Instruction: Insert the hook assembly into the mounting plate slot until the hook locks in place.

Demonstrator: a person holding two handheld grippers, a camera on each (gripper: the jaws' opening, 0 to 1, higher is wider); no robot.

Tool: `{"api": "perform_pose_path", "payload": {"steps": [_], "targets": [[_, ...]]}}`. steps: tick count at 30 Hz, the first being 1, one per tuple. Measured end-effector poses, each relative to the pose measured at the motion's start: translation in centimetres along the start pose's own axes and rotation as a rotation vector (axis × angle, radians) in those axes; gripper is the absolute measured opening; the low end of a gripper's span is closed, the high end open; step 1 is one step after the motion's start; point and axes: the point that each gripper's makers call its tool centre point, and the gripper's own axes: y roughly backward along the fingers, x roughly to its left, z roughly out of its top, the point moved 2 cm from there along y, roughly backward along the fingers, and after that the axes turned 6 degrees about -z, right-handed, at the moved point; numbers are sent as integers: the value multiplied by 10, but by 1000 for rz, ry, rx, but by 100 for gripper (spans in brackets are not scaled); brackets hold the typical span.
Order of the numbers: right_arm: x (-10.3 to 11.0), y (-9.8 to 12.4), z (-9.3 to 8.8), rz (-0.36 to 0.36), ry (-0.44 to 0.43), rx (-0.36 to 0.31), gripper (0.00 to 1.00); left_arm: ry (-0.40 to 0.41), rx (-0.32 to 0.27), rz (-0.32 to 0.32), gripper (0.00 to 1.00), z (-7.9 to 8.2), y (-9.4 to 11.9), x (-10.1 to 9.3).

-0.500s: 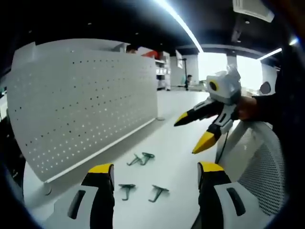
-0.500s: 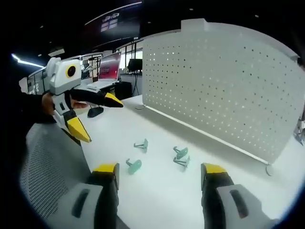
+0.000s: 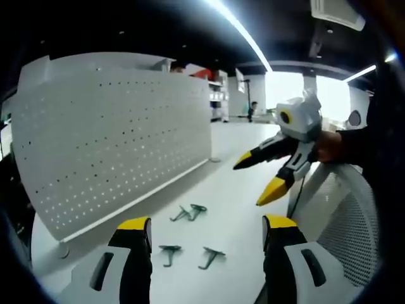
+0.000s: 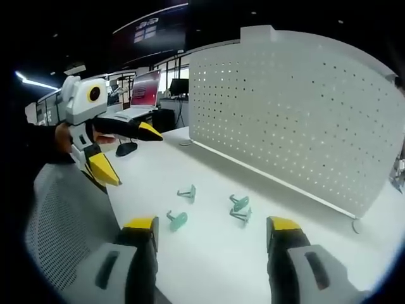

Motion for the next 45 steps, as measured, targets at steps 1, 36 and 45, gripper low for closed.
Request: {"api": "perform_pose_path", "payload": {"steps": [1, 36, 45], "targets": [[0, 0, 0, -3, -1, 1, 67, -1, -1, -1, 72, 0, 0, 0], [-7, -4, -12, -66, 19, 76, 61, 35, -69, -53, 71, 7, 5, 1], [-8, -6, -14, -71, 25, 88, 60, 82, -103, -53, 71, 10, 8, 6]]}}
